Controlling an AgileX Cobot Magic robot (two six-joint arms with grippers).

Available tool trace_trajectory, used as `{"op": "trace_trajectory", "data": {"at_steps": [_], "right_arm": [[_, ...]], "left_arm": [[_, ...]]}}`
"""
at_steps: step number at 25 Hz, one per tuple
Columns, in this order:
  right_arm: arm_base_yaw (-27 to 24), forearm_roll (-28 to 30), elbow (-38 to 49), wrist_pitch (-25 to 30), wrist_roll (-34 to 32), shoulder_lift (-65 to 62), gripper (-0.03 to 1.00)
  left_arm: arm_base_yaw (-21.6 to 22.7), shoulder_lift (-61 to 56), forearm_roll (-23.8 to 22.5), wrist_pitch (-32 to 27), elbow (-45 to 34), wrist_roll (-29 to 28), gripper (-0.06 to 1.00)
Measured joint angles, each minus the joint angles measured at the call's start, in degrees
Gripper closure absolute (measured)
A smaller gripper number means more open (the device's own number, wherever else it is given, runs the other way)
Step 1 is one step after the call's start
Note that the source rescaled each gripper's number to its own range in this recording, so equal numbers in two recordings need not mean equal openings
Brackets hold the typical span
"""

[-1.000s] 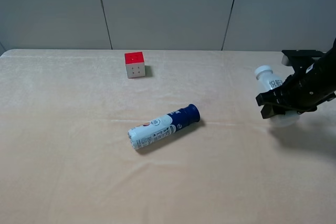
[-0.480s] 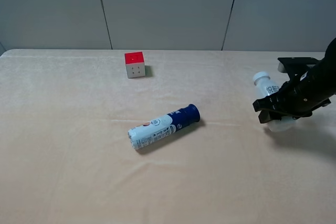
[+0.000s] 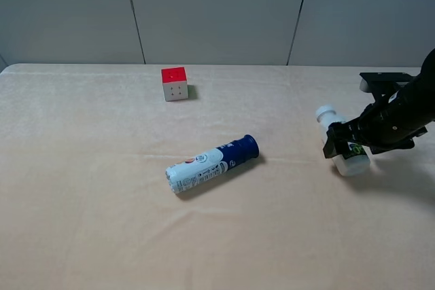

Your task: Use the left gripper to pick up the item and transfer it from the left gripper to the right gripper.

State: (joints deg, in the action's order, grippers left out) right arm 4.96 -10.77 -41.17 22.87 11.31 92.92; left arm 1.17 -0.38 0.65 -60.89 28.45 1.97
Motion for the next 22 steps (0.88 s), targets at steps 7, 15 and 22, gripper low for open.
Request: {"op": "trace_trajectory", "data": {"at_steps": [7, 15, 22], "right_arm": [[0.0, -0.2, -0.1, 0.5, -0.1, -0.7, -0.03], [0.0, 1.4, -5.0, 9.8, -2.3, -10.9, -0.03], [0.0, 3.9, -8.0, 21.7, -3.0, -24.8, -0.03]], "left_arm": [[0.0, 0.0, 0.0, 0.0, 0.0, 0.0, -0.03], [0.0, 0.0, 0.0, 0.0, 0.0, 0.0, -0.03], [0.0, 0.0, 0.0, 0.0, 0.0, 0.0, -0.03]]}}
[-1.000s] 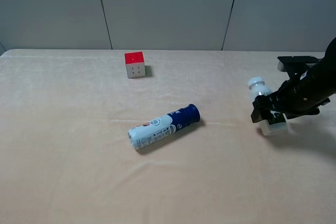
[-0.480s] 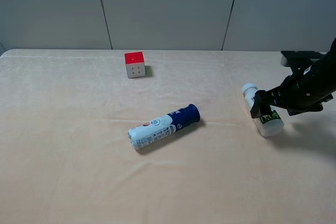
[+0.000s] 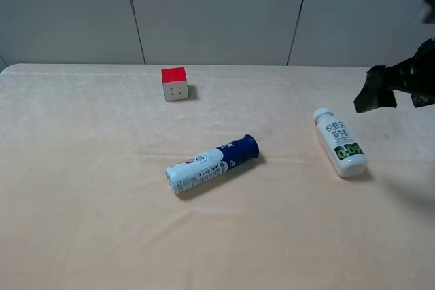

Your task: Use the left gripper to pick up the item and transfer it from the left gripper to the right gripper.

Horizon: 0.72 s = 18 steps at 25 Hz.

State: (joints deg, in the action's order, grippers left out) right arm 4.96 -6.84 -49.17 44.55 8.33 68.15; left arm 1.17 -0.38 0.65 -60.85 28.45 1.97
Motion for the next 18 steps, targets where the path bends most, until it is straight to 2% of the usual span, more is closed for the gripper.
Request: {"op": "trace_trajectory", "data": {"at_steps": [7, 11, 18], "right_arm": [[0.0, 0.1, 0.0, 14.7, -0.3, -17.7, -0.03], [0.0, 0.1, 0.0, 22.9, -2.7, -28.1, -0.03], [0.0, 0.1, 3.2, 24.5, -9.0, -46.5, -0.03]], "left_arm": [[0.0, 0.0, 0.0, 0.0, 0.0, 0.0, -0.03], [0.0, 0.0, 0.0, 0.0, 0.0, 0.0, -0.03], [0.0, 0.0, 0.0, 0.0, 0.0, 0.0, -0.03]]}}
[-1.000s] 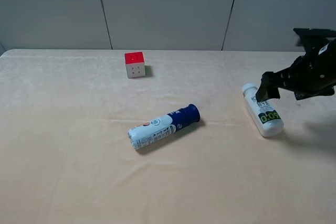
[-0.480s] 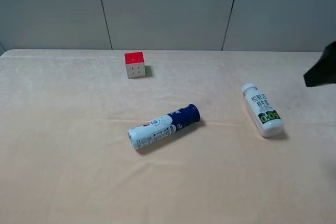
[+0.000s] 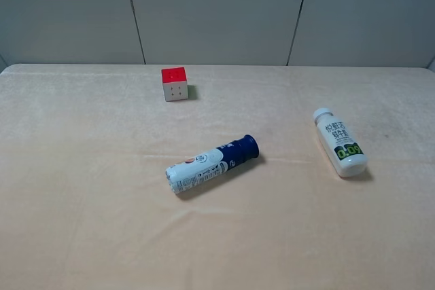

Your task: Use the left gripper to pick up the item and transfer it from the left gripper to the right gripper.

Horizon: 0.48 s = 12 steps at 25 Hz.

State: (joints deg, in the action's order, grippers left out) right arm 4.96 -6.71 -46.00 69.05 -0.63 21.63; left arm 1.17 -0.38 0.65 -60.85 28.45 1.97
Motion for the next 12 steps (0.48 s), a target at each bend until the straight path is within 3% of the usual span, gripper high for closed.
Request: {"op": "trace_trajectory", "data": {"at_steps": [12], "right_arm": [[0.0, 2.2, 14.1, -0.2, 2.6, -18.2, -0.03]], "left_arm": [[0.0, 0.0, 0.0, 0.0, 0.0, 0.0, -0.03]]}}
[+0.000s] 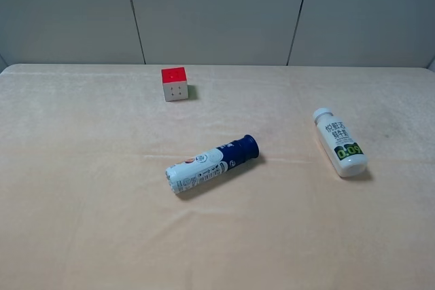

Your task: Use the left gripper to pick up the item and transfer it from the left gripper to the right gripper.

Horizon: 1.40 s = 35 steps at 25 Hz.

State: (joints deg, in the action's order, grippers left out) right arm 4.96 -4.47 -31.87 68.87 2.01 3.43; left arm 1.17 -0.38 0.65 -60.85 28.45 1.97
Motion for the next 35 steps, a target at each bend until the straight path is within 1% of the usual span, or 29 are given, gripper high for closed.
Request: {"op": "trace_trajectory", "data": {"at_steps": [7, 9, 23, 25, 29, 35], "right_arm": [[0.0, 0.6, 2.3, -7.8, 1.7, -0.3, -0.03], [0.0, 0.6, 3.3, -9.2, 1.7, -0.4, -0.03], [-0.2, 0.7, 3.7, -10.1, 1.7, -0.6, -0.03], [-1.8, 0.7, 3.7, -10.2, 1.7, -1.1, -0.03], [-6.5, 0.6, 3.6, -10.2, 1.7, -3.6, -0.03], [-7.4, 0.5, 3.6, -10.2, 1.7, -3.7, -0.03]], "left_arm": [[0.0, 0.0, 0.0, 0.0, 0.0, 0.0, -0.03], [0.0, 0.0, 0.0, 0.0, 0.0, 0.0, -0.03], [0.0, 0.0, 0.0, 0.0, 0.0, 0.0, -0.03], [0.0, 0.0, 0.0, 0.0, 0.0, 0.0, -0.03], [0.0, 0.0, 0.0, 0.0, 0.0, 0.0, -0.03], [0.0, 0.0, 0.0, 0.0, 0.0, 0.0, -0.03]]}}
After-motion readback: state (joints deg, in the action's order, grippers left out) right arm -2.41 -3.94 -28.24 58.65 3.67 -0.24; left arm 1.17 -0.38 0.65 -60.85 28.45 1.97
